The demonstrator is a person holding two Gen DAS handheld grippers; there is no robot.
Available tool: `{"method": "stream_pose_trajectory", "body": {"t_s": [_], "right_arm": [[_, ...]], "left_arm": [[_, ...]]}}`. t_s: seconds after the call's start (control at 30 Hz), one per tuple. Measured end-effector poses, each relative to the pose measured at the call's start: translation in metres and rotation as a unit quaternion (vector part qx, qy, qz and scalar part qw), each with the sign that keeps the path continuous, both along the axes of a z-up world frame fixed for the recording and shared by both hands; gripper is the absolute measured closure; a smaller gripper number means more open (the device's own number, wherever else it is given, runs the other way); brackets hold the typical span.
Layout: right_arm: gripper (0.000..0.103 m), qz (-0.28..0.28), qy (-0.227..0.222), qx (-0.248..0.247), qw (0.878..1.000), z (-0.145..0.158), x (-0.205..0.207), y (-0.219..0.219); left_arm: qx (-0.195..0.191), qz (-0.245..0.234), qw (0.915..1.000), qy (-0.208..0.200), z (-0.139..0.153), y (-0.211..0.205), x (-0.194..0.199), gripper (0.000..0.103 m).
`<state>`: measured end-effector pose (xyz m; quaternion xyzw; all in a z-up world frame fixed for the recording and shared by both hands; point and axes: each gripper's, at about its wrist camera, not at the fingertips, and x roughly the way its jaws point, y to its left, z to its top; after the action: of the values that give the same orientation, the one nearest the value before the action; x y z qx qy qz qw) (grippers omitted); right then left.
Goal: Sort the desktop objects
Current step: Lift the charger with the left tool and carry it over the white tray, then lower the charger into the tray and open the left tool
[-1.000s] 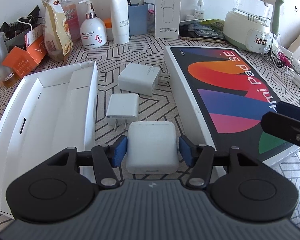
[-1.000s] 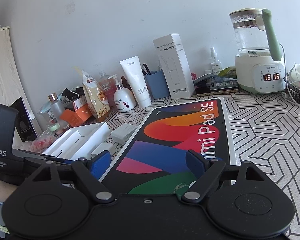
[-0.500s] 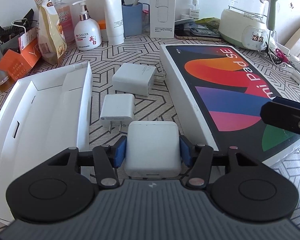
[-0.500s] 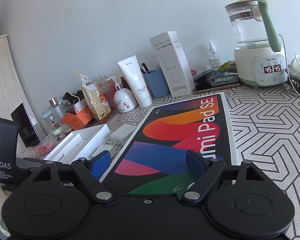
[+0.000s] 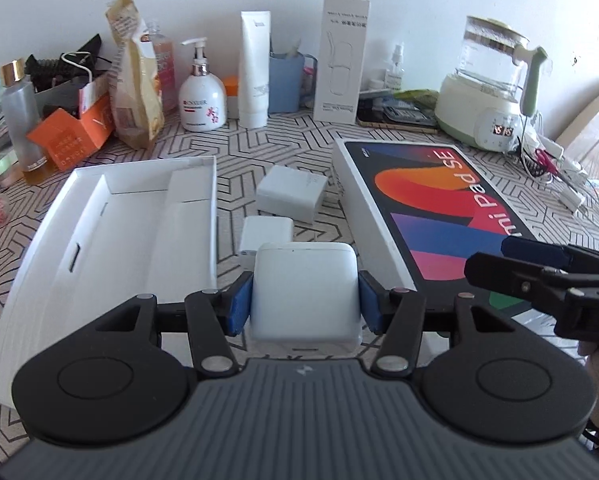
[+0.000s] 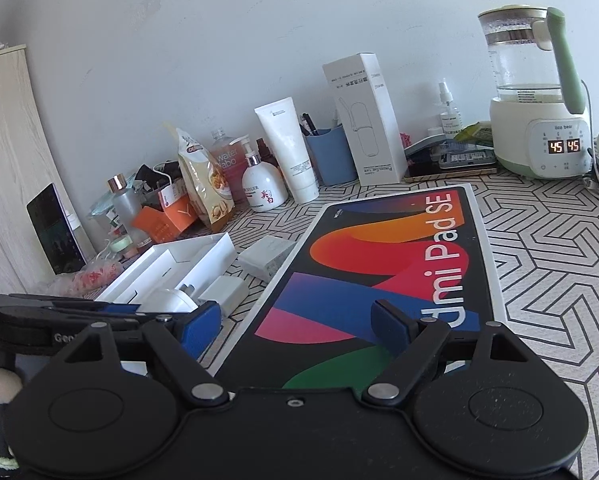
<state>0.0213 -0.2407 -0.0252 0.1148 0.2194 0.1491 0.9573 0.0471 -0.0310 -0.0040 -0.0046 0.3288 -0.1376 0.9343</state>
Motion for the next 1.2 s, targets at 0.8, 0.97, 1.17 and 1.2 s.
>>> {"method": "stream_pose_trajectory", "body": {"t_s": [0.8, 0.97, 1.17, 1.2], "right_arm": [[0.017, 0.075, 0.010, -0.065, 0.995, 0.004, 0.024, 0.095], [0.017, 0.073, 0.018, -0.067, 0.995, 0.002, 0.032, 0.098], [0.017, 0.070, 0.022, -0.078, 0.994, -0.001, 0.037, 0.101], [0.017, 0.071, 0.023, -0.079, 0.994, -0.001, 0.038, 0.102]], "left_arm": [[-0.003, 0.061, 0.9972, 0.044, -0.008, 0.113, 0.046, 0.050], [-0.003, 0.052, 0.9972, 0.053, -0.012, 0.117, 0.060, 0.050], [-0.003, 0.047, 0.9972, 0.059, -0.017, 0.116, 0.075, 0.050], [-0.004, 0.047, 0.9971, 0.060, -0.017, 0.116, 0.077, 0.050]]}}
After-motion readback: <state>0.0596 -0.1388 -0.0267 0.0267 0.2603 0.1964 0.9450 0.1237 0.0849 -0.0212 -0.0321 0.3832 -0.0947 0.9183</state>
